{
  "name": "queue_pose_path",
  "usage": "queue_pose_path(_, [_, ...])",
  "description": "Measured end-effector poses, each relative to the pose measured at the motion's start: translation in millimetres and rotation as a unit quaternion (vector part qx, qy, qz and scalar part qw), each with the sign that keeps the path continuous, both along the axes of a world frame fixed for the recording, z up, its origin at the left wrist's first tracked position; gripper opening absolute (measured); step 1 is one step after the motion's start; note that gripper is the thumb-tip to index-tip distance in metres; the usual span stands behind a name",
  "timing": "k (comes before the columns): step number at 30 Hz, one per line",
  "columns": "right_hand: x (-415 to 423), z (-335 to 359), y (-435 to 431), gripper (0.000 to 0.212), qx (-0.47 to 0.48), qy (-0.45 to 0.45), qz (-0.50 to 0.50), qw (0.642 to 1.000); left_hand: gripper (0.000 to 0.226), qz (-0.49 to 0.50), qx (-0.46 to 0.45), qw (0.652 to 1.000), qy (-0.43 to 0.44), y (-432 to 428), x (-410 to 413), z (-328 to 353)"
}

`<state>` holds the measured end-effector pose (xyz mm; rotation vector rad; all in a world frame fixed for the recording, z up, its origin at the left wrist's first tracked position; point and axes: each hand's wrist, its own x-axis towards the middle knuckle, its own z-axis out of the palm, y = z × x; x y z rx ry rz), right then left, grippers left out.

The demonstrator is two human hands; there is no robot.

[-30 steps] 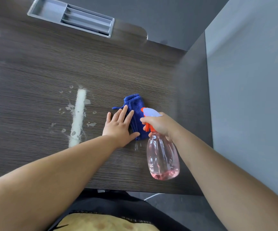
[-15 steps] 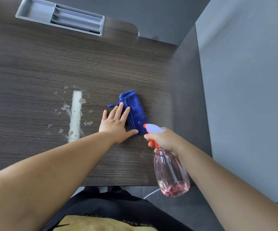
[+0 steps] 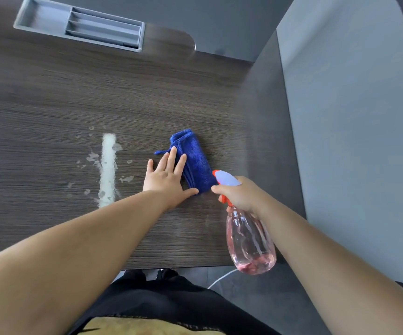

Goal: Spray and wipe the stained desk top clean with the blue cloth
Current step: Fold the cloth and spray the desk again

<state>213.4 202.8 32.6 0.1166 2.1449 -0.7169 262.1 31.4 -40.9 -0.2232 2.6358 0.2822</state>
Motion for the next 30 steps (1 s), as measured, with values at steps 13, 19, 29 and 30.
queue_pose_path(13, [-32,4,-39,0.040,-0.022,0.042,0.026,0.999,0.095,-0.005,-0.006,1.000,-0.001,0,1,1])
queue_pose_path(19, [-30,1,-48,0.042,-0.024,0.022,0.047,0.998,0.095,-0.006,-0.007,1.000,0.000,0,1,0])
queue_pose_path(29, [-3,-1,-22,0.044,-0.011,-0.001,0.054,0.998,0.095,-0.007,-0.010,1.000,0.004,0,1,-1])
queue_pose_path(30, [-1,1,-19,0.040,-0.016,-0.002,0.050,0.999,0.095,-0.007,-0.010,1.000,0.004,0,1,0])
